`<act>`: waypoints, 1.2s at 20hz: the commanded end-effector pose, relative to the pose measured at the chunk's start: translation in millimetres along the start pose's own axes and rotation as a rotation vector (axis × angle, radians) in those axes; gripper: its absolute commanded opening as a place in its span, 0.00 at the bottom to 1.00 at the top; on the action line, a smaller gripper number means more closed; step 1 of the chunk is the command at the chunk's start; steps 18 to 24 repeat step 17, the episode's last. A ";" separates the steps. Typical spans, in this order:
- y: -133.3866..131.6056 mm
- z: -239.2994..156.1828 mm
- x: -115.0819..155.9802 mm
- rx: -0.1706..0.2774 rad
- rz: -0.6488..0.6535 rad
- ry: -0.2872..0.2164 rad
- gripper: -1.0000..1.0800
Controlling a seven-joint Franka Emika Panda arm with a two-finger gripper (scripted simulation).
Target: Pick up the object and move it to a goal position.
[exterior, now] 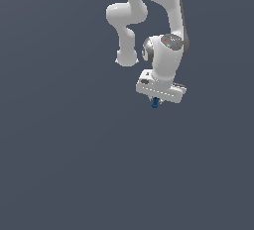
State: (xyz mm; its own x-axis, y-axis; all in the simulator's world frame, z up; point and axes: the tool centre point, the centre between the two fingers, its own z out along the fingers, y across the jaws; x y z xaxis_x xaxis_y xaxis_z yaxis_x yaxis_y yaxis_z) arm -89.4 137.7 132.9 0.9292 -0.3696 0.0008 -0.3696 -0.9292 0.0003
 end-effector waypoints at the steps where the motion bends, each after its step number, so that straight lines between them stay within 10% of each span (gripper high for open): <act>1: -9.3 -19.4 -6.9 0.000 0.000 0.000 0.00; 24: -32.2 -61.0 -19.0 0.000 0.000 -0.001 0.00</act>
